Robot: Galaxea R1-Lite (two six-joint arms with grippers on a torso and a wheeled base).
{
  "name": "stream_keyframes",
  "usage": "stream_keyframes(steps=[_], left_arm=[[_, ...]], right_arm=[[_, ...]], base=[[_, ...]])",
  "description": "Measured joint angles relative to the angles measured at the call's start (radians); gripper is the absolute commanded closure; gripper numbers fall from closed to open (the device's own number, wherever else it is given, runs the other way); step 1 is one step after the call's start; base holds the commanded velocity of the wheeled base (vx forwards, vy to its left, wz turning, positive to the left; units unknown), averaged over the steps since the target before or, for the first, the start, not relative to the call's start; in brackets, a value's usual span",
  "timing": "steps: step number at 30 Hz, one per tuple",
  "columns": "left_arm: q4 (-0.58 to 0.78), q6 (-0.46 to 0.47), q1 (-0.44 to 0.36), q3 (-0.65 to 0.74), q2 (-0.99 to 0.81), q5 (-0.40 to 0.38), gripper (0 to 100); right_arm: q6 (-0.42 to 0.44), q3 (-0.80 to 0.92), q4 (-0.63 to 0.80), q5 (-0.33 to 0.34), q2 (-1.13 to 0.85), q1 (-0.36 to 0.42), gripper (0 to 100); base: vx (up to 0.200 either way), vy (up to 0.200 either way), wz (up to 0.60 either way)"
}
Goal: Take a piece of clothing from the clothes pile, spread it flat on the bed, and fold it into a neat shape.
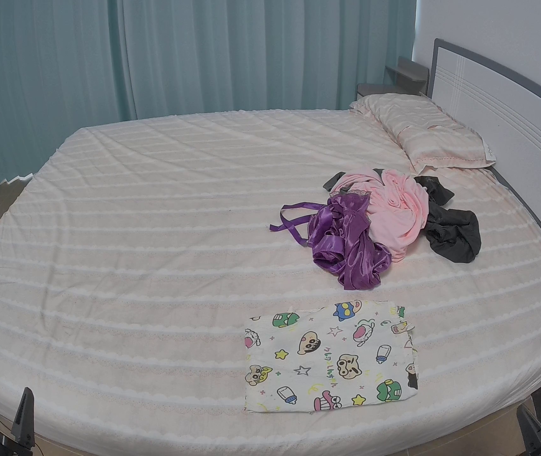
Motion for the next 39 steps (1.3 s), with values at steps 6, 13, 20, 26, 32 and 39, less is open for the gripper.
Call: stream_keyframes(steps=[6, 13, 20, 26, 32, 39], left_arm=[[0.000, 0.001, 0.000, 0.000, 0.000, 0.000, 0], [0.000, 0.032, 0.000, 0.000, 0.001, -0.015, 0], [0.000, 0.024, 0.000, 0.000, 0.001, -0.016, 0], [0.000, 0.010, 0.000, 0.000, 0.002, -0.015, 0], [0.001, 0.008, 0.000, 0.000, 0.002, -0.016, 0], [0.000, 0.017, 0.000, 0.000, 0.002, -0.025, 0]], right_arm=[[0.010, 0.000, -0.004, 0.032, 0.001, 0.000, 0], [0.063, 0.000, 0.000, 0.040, 0.001, 0.000, 0], [0.075, 0.000, -0.001, 0.041, 0.002, 0.000, 0], [0.073, 0.000, 0.003, 0.041, 0.002, 0.000, 0], [0.070, 0.000, 0.008, 0.041, 0.002, 0.000, 0], [0.069, 0.000, 0.008, 0.040, 0.002, 0.000, 0]], base=[[0.000, 0.000, 0.00], [0.000, 0.000, 0.00], [0.000, 0.000, 0.00], [0.000, 0.000, 0.00], [0.000, 0.000, 0.00], [0.000, 0.000, 0.00]])
